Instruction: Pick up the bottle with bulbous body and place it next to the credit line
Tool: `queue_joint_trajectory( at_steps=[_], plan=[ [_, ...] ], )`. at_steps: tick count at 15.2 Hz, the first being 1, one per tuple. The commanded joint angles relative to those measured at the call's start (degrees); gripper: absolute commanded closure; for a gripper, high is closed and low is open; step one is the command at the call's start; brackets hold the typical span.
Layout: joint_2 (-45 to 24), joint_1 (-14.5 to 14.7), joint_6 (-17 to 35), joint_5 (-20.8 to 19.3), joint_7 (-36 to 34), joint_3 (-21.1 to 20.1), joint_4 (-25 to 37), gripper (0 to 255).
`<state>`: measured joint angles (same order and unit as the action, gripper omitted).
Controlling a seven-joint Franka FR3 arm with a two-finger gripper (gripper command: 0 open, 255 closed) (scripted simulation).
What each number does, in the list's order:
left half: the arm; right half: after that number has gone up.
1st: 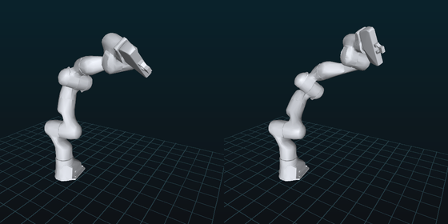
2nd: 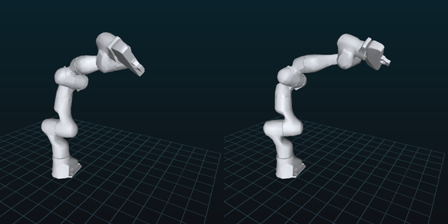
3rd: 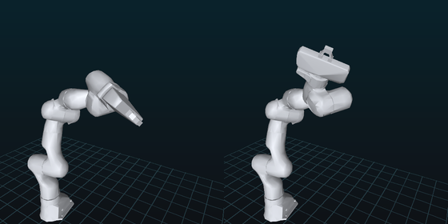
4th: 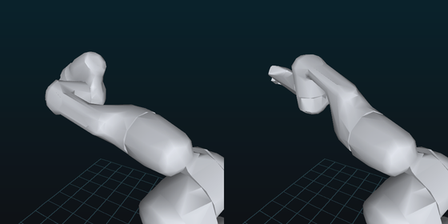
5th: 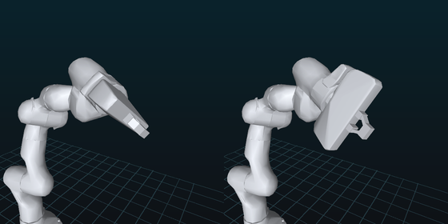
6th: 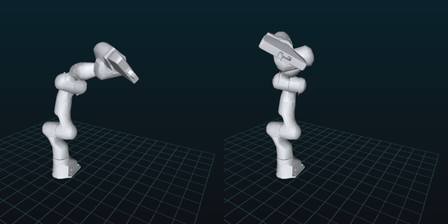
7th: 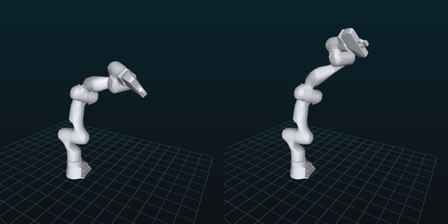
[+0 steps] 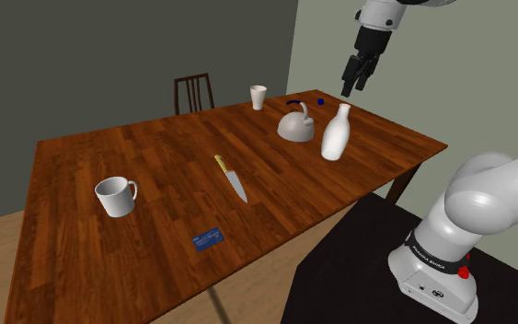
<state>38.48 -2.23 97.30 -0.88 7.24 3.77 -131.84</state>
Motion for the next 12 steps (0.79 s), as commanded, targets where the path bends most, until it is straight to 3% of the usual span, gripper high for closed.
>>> queue_joint_trajectory(
  at_steps=[1, 12],
  plan=[
    [-2.2, -0.7, 1.8, -1.1, 2.4, 2.0, -0.1, 0],
    [-19.8, -3.4, 10.4, -3.8, 14.9, 11.9, 6.6, 0]
  ],
)
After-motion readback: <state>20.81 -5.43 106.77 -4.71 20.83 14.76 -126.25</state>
